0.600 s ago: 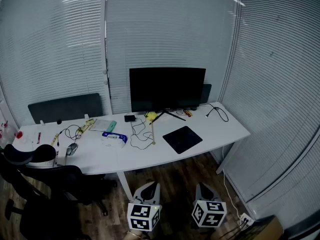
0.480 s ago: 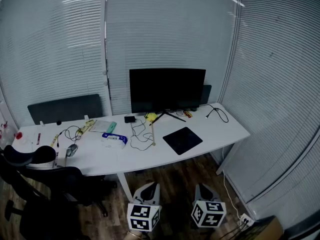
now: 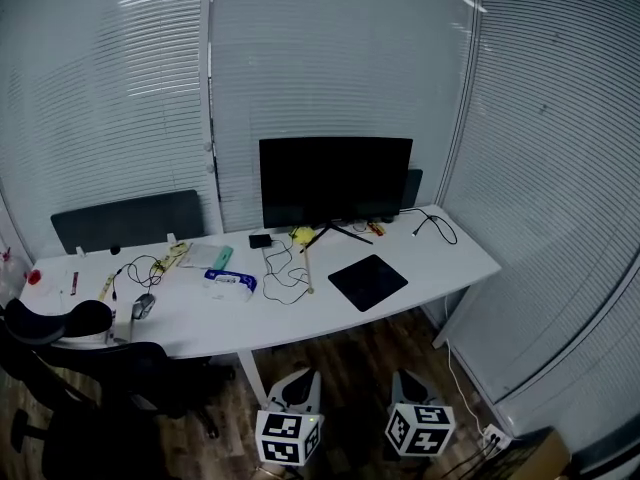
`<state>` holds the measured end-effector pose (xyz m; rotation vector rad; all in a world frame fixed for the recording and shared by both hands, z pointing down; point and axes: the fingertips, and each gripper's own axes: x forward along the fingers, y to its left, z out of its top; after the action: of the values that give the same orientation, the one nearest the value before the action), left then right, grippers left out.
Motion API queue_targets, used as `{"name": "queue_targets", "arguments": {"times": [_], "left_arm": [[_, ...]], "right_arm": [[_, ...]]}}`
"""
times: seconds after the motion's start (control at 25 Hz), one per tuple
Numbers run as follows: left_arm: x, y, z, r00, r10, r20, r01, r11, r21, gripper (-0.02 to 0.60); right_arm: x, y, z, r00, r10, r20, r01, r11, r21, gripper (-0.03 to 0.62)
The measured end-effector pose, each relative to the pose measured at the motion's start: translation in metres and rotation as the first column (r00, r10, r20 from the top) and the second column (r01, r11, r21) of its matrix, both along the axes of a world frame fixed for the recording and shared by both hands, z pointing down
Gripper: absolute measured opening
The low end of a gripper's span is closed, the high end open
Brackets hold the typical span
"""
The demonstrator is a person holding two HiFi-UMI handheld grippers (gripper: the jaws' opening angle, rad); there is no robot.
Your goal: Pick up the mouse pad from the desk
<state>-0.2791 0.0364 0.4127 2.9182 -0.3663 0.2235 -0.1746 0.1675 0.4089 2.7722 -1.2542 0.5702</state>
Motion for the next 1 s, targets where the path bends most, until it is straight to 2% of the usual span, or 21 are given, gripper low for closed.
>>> {"name": "queue_targets", "arguments": {"times": [0.36,0.76,1.0], "left_arm": [[0.000,0.001,0.018,0.998,0.051,0.045,-0.051,0.999,-0.012,0.017],[0.028,-0.004,0.031,0.997,0.042,0.067,-0.040,0.999,-0.030,0.017],[0.058,-0.017,0.024,0.999,0.017,0.049,-0.015,0.999,-0.032,0.017]], "right_arm": [[-0.007,0.004,0.021,0.998,0.032,0.055,-0.030,0.999,-0.042,0.034],[0.023,0.008,0.032,0.994,0.060,0.088,-0.058,0.998,-0.024,0.034],[0.056,0.002,0.027,0.996,0.052,0.078,-0.051,0.999,-0.013,0.034]]}}
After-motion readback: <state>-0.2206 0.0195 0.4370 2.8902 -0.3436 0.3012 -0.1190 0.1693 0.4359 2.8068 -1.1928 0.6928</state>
